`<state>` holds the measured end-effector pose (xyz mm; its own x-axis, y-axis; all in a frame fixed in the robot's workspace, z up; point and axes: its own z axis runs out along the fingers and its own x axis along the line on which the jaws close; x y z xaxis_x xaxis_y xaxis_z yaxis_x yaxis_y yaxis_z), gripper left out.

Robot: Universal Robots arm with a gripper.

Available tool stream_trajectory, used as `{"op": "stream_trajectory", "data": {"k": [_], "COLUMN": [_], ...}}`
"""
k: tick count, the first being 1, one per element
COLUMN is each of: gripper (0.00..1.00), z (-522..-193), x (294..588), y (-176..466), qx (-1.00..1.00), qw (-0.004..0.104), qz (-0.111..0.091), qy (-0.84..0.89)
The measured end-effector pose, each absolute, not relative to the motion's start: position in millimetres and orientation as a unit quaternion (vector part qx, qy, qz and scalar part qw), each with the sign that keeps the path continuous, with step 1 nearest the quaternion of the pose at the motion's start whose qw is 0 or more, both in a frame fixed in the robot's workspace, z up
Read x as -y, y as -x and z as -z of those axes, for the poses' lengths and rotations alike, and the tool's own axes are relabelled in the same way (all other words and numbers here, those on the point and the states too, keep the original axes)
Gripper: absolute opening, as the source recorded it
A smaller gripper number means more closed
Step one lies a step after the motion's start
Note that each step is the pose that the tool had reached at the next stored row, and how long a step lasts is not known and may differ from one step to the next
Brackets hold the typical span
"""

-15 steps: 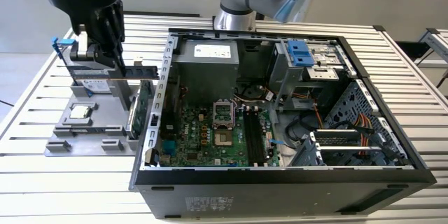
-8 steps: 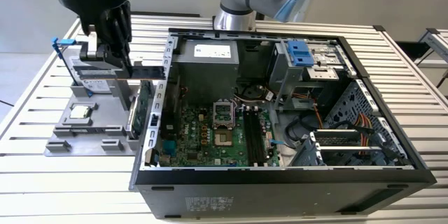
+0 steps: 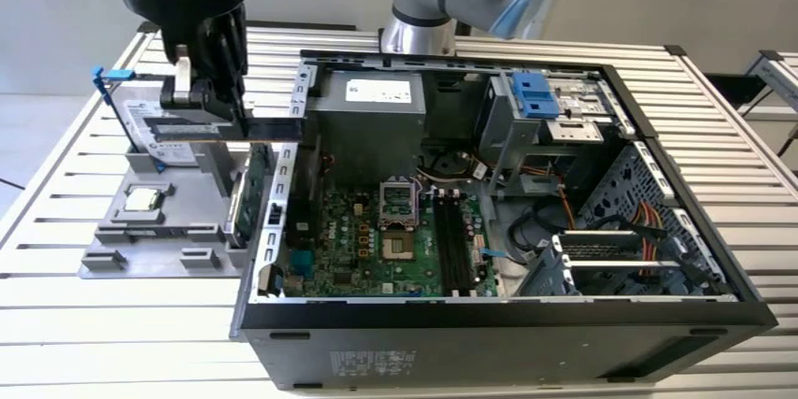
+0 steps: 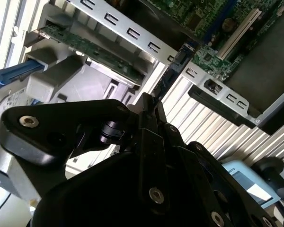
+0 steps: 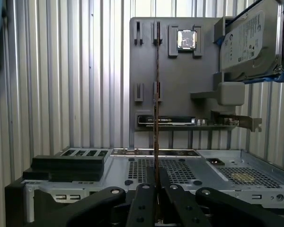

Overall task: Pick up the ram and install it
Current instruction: 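Pick up the ram and move it above insertion slot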

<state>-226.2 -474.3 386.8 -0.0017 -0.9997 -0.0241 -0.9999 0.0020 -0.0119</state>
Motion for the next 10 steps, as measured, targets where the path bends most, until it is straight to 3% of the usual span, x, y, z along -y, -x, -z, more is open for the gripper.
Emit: {"op": "stream_trajectory", "data": {"k": [10], "gripper": [0.00], "z": [-386.8], "x": [474.3], "y": [214.8], "qx": [-0.708], "qw": [0.013], "qz": [-0.004], "qy": [0.706]}}
